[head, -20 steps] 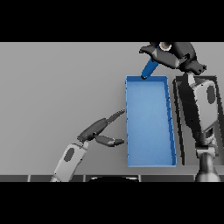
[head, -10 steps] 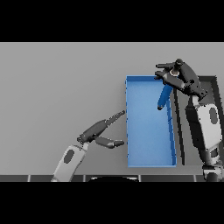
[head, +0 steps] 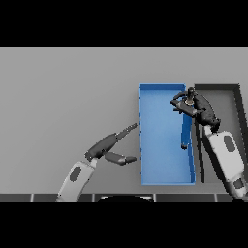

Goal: Pick up the blue pipe and place it into the blue bin.

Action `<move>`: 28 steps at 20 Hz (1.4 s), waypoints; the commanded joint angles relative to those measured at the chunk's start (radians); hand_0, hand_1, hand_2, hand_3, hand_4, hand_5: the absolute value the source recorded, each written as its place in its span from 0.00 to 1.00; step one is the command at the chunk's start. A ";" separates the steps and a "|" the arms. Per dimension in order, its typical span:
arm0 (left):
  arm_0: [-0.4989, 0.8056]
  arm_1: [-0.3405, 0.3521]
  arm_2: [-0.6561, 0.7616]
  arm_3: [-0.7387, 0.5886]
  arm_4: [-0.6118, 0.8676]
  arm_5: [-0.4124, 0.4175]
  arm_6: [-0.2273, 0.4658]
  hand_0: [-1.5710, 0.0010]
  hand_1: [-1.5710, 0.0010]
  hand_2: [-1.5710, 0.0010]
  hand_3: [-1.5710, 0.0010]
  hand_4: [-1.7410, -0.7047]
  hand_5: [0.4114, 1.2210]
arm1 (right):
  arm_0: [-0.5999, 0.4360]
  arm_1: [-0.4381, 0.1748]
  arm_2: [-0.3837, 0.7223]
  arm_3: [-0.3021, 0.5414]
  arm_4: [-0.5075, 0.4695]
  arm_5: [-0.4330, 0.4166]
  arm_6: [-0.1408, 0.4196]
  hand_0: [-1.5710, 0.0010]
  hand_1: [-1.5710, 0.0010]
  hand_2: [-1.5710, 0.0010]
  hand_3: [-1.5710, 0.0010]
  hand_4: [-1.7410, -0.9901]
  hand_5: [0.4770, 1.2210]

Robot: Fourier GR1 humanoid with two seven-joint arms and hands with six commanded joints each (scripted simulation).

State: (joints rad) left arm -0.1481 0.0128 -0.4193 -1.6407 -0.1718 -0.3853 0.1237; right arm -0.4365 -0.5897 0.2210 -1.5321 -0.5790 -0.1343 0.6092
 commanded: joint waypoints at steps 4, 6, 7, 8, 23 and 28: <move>0.016 0.001 -0.012 -0.001 -0.010 0.001 -0.019 1.00 1.00 1.00 1.00 0.83 0.01 | -0.045 -0.112 0.204 0.102 -0.102 -0.116 0.000 0.25 0.32 0.32 0.60 0.20 1.00; 0.003 -0.006 -0.007 -0.007 -0.003 0.003 0.007 1.00 1.00 1.00 1.00 0.83 0.02 | -0.101 -0.184 0.337 0.138 -0.188 -0.149 0.000 0.52 0.56 0.56 0.74 0.44 1.00; 0.011 -0.001 -0.005 -0.011 -0.003 0.003 0.002 1.00 1.00 1.00 1.00 0.83 0.02 | -0.129 -0.224 0.406 0.135 -0.222 -0.129 0.001 0.62 0.65 0.65 0.79 0.54 1.00; 0.003 -0.008 -0.006 -0.005 -0.001 0.003 0.011 1.00 1.00 1.00 1.00 0.83 0.02 | -0.160 -0.245 0.453 0.141 -0.245 -0.107 0.000 0.69 0.72 0.72 0.84 0.62 0.95; 0.012 -0.005 -0.009 -0.014 -0.009 0.010 0.004 1.00 1.00 1.00 1.00 0.82 0.02 | -0.243 -0.297 0.653 0.182 -0.144 0.017 -0.018 0.99 0.99 0.99 0.99 0.95 0.28; 0.021 -0.015 -0.028 -0.024 -0.022 0.016 0.014 1.00 1.00 1.00 1.00 0.83 0.02 | -0.242 -0.298 0.654 0.172 -0.148 0.025 -0.023 1.00 1.00 1.00 1.00 0.96 0.24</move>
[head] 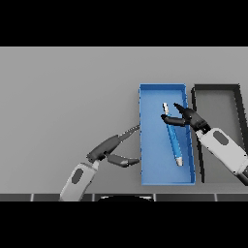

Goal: Pick up the blue pipe and place it into the blue bin.

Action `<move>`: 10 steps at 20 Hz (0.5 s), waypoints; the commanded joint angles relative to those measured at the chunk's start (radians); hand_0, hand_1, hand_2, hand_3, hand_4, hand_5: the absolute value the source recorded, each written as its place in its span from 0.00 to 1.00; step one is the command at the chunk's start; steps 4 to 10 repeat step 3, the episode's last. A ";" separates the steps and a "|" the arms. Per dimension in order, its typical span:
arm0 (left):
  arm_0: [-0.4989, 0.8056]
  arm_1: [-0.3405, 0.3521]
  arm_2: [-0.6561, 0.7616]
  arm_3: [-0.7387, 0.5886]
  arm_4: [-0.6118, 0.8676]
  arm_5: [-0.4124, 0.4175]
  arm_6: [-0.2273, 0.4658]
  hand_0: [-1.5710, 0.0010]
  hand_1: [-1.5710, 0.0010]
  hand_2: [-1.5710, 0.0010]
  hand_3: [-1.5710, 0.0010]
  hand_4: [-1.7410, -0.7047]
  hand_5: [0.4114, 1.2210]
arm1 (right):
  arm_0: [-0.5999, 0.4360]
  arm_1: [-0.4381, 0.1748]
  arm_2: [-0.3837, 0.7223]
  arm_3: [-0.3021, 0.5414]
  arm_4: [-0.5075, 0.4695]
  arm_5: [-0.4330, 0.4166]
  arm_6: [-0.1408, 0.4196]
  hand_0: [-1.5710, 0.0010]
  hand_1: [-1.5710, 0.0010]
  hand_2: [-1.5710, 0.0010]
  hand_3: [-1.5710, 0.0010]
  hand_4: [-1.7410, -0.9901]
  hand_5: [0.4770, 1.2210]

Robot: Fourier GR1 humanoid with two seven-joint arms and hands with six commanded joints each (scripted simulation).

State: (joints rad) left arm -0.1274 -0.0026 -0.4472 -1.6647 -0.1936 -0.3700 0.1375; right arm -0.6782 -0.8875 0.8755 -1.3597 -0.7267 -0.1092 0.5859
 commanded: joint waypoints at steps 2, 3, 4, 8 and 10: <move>0.004 -0.005 -0.001 0.010 -0.010 0.012 -0.003 1.00 1.00 1.00 1.00 0.83 0.02 | -0.003 0.006 0.006 0.004 0.008 0.007 -0.005 1.00 1.00 1.00 1.00 0.96 0.23; 0.004 -0.004 0.000 0.009 -0.012 0.014 -0.005 1.00 1.00 1.00 1.00 0.83 0.02 | -0.002 -0.003 0.001 0.006 0.003 0.012 -0.004 1.00 1.00 1.00 1.00 0.96 0.22; 0.004 -0.004 0.000 0.009 -0.012 0.014 -0.005 1.00 1.00 1.00 1.00 0.83 0.02 | -0.002 -0.003 0.001 0.006 0.003 0.012 -0.004 1.00 1.00 1.00 1.00 0.96 0.22; 0.004 -0.004 0.000 0.009 -0.012 0.014 -0.005 1.00 1.00 1.00 1.00 0.83 0.02 | -0.002 -0.003 0.001 0.006 0.003 0.012 -0.004 1.00 1.00 1.00 1.00 0.96 0.22; 0.004 -0.004 0.000 0.009 -0.012 0.014 -0.005 1.00 1.00 1.00 1.00 0.83 0.02 | -0.002 -0.003 0.001 0.006 0.003 0.012 -0.004 1.00 1.00 1.00 1.00 0.96 0.22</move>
